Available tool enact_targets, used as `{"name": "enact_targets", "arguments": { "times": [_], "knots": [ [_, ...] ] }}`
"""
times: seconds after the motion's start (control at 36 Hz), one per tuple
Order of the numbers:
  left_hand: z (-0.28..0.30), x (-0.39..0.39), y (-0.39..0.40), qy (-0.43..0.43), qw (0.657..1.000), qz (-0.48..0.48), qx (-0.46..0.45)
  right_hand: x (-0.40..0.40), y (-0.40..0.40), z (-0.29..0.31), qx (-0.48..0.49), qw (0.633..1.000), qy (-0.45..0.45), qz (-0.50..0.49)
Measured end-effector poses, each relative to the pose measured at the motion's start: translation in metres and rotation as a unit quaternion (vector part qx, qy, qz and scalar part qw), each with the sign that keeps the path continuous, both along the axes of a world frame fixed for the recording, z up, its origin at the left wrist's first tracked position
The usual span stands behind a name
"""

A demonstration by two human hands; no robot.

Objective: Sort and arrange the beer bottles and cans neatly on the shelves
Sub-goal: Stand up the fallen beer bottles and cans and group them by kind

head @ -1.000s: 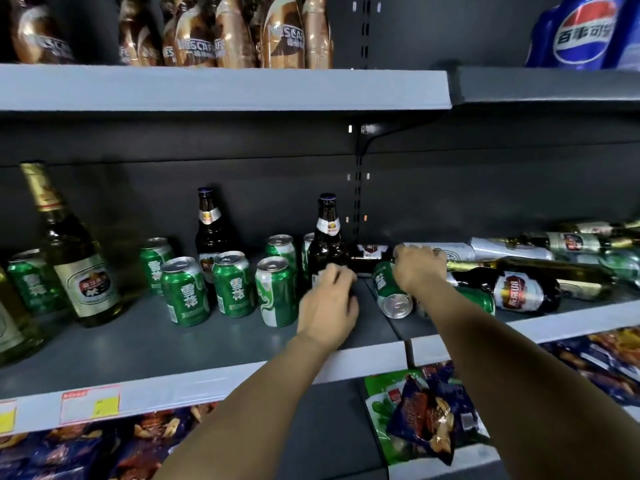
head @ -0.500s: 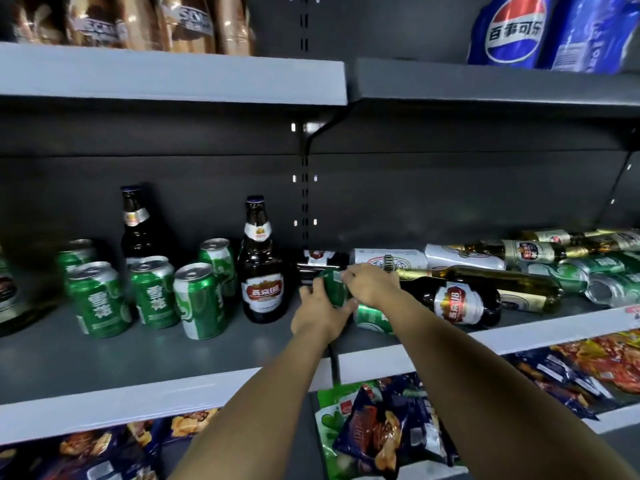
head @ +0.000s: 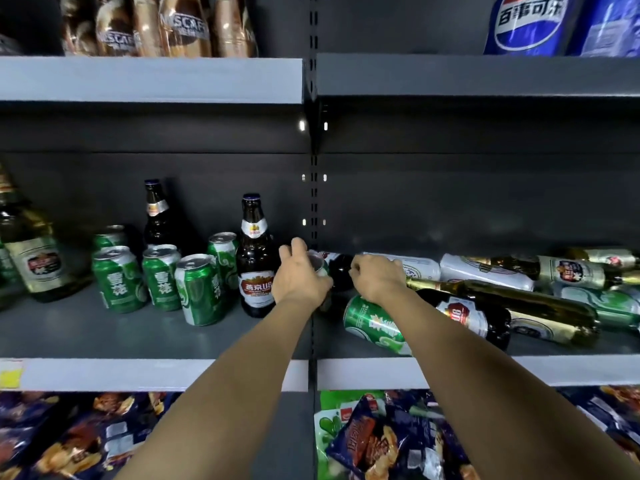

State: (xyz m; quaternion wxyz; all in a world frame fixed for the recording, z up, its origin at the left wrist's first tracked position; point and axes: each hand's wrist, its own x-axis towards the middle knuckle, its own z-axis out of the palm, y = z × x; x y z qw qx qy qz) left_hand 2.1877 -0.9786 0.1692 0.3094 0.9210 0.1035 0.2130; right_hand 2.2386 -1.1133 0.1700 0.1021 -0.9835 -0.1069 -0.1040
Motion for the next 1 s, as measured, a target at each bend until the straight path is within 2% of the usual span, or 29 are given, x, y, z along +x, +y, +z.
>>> {"name": "enact_targets", "arguments": {
  "times": [0.11, 0.31, 0.5, 0.86, 1.0],
  "knots": [
    [0.006, 0.008, -0.001, 0.025, 0.998, -0.015, 0.056, 0.010, -0.002, 0.008, -0.006, 1.000, -0.009, -0.004],
    [0.007, 0.024, 0.002, 0.021, 0.998, -0.023, 0.053, 0.030, 0.011, 0.019, -0.034, 0.999, 0.007, 0.031],
    [0.011, 0.035, 0.002, 0.104, 0.989, -0.032, 0.097, 0.048, 0.033, 0.010, -0.067, 0.995, 0.043, 0.066],
    [0.008, 0.041, 0.007, 0.082, 0.982, -0.066, 0.157, 0.080, 0.042, 0.001, -0.102, 0.987, 0.102, 0.078],
    [0.005, 0.041, 0.007, 0.071, 0.984, -0.063, 0.150, 0.087, 0.042, -0.001, -0.076, 0.983, 0.148, 0.084]
  ]
}}
